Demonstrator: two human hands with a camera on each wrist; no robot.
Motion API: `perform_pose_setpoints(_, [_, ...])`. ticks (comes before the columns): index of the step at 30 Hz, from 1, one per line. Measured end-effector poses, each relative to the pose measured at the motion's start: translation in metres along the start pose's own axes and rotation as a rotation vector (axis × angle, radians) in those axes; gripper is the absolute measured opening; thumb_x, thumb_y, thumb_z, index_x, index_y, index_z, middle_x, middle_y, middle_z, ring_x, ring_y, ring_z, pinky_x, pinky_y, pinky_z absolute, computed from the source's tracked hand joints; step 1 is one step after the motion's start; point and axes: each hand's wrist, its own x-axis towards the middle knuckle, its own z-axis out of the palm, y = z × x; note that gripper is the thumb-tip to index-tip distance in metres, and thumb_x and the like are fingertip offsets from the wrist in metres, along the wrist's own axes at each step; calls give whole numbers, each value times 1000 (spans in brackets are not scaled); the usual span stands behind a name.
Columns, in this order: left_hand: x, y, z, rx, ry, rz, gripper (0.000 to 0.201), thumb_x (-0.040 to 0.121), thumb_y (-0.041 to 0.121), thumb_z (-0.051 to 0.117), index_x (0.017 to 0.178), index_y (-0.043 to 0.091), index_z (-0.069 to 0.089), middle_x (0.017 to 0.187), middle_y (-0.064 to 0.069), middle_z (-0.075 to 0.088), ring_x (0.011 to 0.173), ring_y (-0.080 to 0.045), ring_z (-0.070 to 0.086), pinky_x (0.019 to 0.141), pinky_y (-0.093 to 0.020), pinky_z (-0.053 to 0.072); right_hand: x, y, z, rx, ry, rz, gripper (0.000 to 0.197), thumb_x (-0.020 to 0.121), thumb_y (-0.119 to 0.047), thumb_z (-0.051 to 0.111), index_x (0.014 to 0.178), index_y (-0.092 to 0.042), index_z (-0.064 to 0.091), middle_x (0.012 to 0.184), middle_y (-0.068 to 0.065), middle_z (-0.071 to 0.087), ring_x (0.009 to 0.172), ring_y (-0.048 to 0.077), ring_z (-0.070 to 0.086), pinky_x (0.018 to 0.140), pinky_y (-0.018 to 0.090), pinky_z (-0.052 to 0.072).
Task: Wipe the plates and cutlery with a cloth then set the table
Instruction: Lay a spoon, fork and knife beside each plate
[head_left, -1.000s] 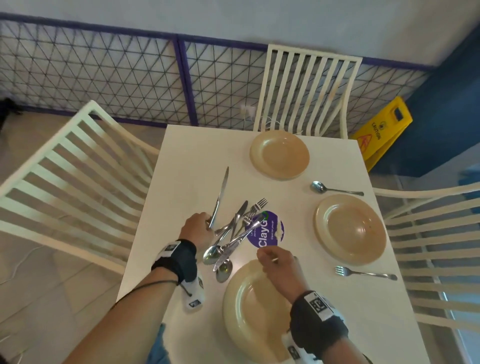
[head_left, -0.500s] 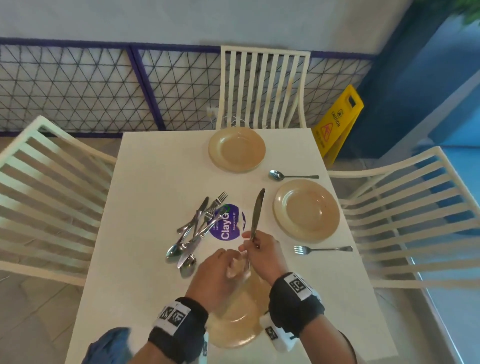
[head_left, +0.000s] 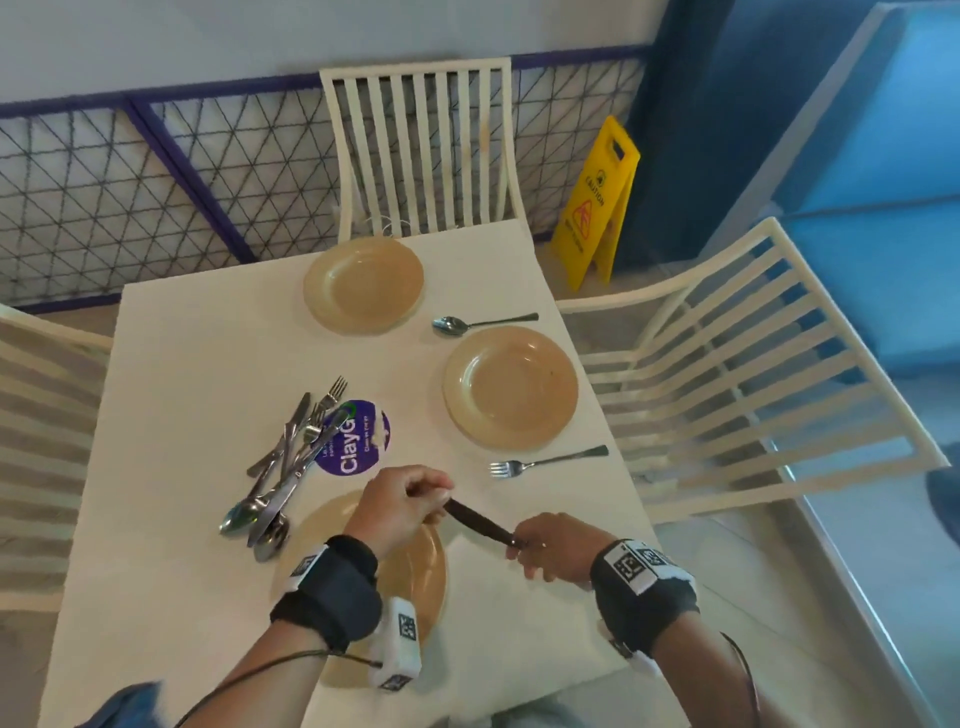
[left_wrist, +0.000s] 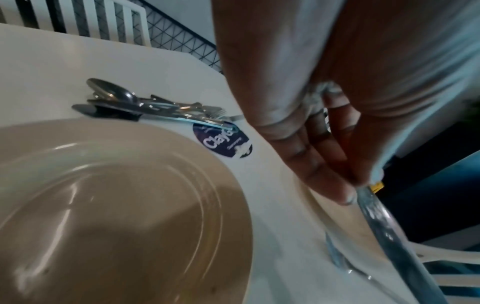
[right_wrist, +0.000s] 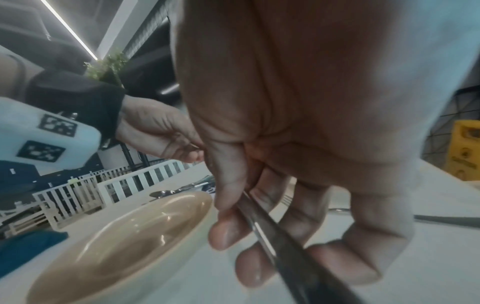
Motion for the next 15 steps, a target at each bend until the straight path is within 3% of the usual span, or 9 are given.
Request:
perform_pose_setpoints(3, [9, -14, 22, -61, 80, -80, 18, 93, -4, 65, 93, 12, 75, 88, -13, 75, 73, -19, 71, 79, -32, 63, 11, 31, -19, -136, 106, -1, 15, 91, -29, 60, 102, -28, 68, 101, -1, 68, 99, 21, 62, 91, 33, 50])
perform_pose_setpoints(6, [19, -24, 41, -71, 142, -152, 20, 93, -7, 63, 92, 9, 74, 89, -13, 75, 76, -22, 70, 77, -29, 62, 24, 57, -36, -137, 233, 17, 12, 84, -33, 66, 91, -39, 59, 105, -1, 68, 95, 23, 64, 87, 34, 51])
perform_pose_setpoints(9, [30, -29, 61, -45, 174, -199, 23, 93, -7, 62, 88, 10, 76, 89, -11, 75, 76, -22, 71, 82, -33, 62, 37, 75, -43, -243, 303, -24, 16, 87, -29, 62, 100, -35, 56, 103, -4, 68, 89, 24, 64, 83, 33, 51])
perform_pose_setpoints(12, [42, -29, 76, 14, 230, -222, 29, 91, -5, 65, 78, 17, 77, 78, -5, 75, 76, -28, 73, 89, -41, 61, 52, 89, -45, -346, 368, -95, 16, 90, -22, 56, 104, -29, 54, 107, -5, 69, 99, 25, 63, 85, 35, 47])
perform_pose_setpoints(15, [52, -30, 86, 47, 260, -267, 30, 88, -2, 68, 72, 22, 76, 75, -1, 76, 74, -27, 73, 91, -40, 60, 63, 100, -46, -404, 420, -122, 17, 93, -23, 54, 109, -27, 56, 113, -5, 68, 110, 23, 56, 91, 40, 46])
